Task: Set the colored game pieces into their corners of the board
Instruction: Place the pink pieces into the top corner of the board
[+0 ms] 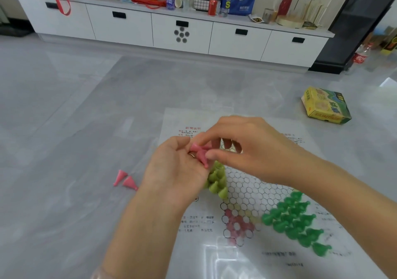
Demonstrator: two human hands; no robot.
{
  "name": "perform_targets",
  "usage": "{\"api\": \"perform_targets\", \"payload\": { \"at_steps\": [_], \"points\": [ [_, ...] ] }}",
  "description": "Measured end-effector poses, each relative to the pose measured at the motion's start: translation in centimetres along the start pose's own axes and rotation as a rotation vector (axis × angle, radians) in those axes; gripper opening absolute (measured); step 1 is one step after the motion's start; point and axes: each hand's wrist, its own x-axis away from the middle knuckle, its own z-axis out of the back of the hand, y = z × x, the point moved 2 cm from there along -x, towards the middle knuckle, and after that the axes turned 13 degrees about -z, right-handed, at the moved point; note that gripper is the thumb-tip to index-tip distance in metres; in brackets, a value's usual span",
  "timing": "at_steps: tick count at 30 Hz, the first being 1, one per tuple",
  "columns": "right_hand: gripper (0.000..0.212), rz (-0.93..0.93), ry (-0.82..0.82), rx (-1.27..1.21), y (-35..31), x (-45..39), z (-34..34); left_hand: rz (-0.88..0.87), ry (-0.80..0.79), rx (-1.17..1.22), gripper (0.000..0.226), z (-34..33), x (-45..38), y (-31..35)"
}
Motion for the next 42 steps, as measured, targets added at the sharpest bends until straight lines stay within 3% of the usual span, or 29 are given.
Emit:
{"api": "perform_targets", "payload": {
  "at_steps": [3,9,11,15,17,21,27,34,42],
  "points": [
    [0.022,0.1,-0.034,0.09,0.0,0.3,-0.7,0.007,-0.007,-0.055,0.039,0.2,-0.1,0.1],
    [0.02,0.181,0.112,0.198,-0.5,0.5,-0.6,0.009,-0.086,-0.074,0.028,-0.1,0.2,0.0],
    [0.019,0.109,0.169,0.091,-0.4,0.8,0.6,-0.031,-0.098,-0.083,0.032,-0.4,0.3,0.0],
    [0.008,-0.242,0.34,-0.245,2.5,2.0,3.9,-0.14,0.022,-0.184,0.025,-0.2,0.1,0.0],
    [0.008,-0.382,0.392,-0.295,5.0,2.7,4.8,-0.16,0.035,-0.214,0.023,-0.1,0.0,-0.1],
    [0.025,-0.535,0.29,-0.263,8.7,3.8,4.8,-0.175,0.043,-0.267,0.018,-0.4,0.0,-0.5],
    [0.018,-0.594,0.205,-0.061,10.5,4.7,3.6,-0.163,0.009,-0.391,0.017,-0.6,0.1,-1.1],
    [0.012,-0.582,-0.019,0.321,11.2,5.7,1.9,-0.168,0.026,-0.408,0.016,-0.5,-0.1,-1.1],
    [0.014,-0.612,-0.025,0.349,12.2,5.4,0.7,-0.169,0.028,-0.391,0.017,-0.4,-0.4,-1.2]
  ]
}}
